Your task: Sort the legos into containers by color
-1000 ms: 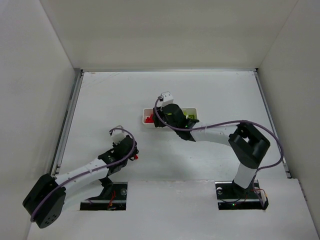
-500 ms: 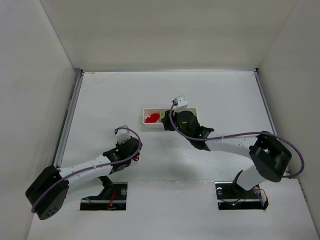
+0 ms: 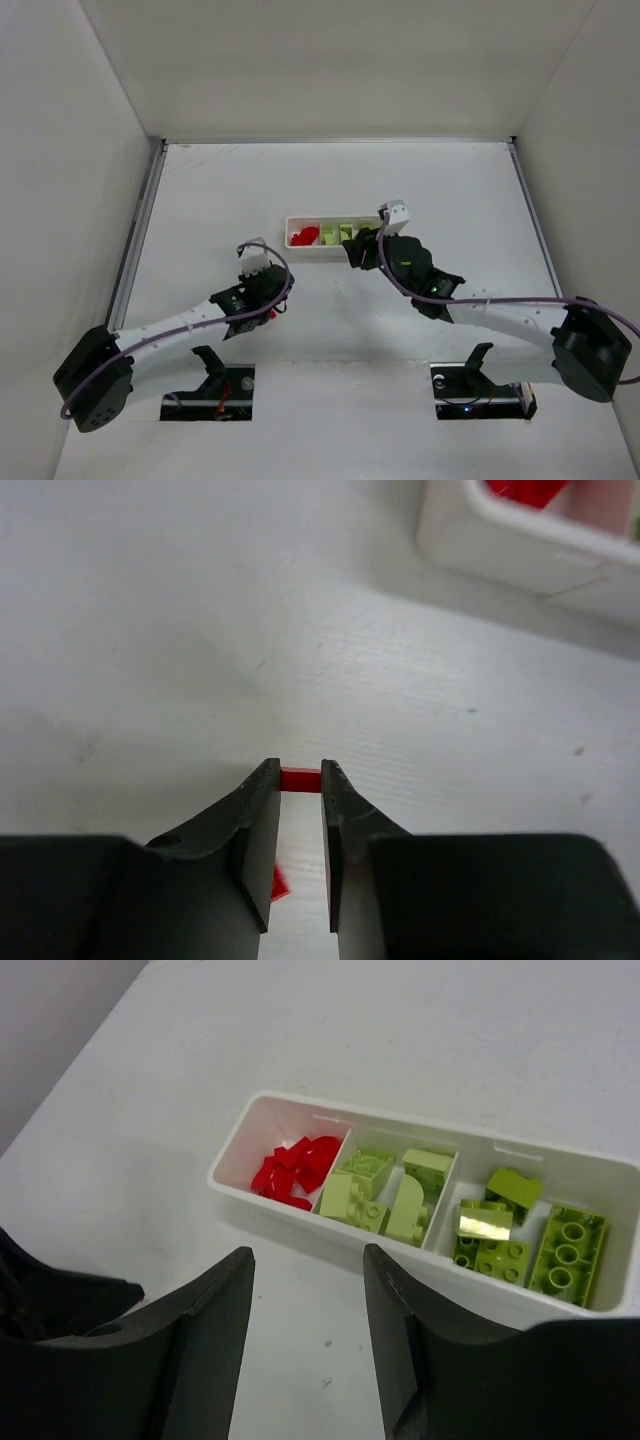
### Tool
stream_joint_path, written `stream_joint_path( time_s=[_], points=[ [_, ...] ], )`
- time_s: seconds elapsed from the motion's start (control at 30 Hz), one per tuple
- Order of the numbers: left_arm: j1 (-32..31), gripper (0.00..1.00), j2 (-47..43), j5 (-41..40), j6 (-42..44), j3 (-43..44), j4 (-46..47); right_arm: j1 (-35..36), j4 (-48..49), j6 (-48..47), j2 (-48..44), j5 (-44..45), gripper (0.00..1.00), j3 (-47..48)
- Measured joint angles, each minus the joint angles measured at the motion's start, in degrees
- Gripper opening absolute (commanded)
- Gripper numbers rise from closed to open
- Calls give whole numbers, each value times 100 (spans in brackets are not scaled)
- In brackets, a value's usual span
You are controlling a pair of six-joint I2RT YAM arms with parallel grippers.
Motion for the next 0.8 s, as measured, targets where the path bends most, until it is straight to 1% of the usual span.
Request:
stream_joint_path(
  time_s=[0.1, 0.17, 0.27, 0.4, 0.47, 0.6, 0.7, 0.8],
  points=[
    [70, 11, 90, 28, 173, 492, 166, 0, -76, 122, -409, 26, 54, -313],
    [160, 11, 323, 79, 323, 881, 365, -11, -122, 247, -669, 33, 52, -507],
    [319, 11, 938, 162, 610, 1502, 778, -76, -122, 474, -872, 26, 49, -756],
    [546, 12, 1910, 264, 973, 2210, 1325, -131, -120, 678, -837, -68, 45, -968],
    [664, 14, 2382, 308, 1117, 2498, 1521, -136, -109, 732, -811, -131, 44, -1043],
    [918, 22, 3071, 404, 1261, 2841, 1735, -136, -37, 778, -765, -299, 43, -1126],
    [1054, 33, 3303, 457, 1290, 2898, 1764, -136, 52, 780, -673, -420, 43, -1126],
    [1117, 44, 3338, 505, 1292, 2898, 1764, -120, 151, 778, -595, -474, 44, -1126]
  ],
)
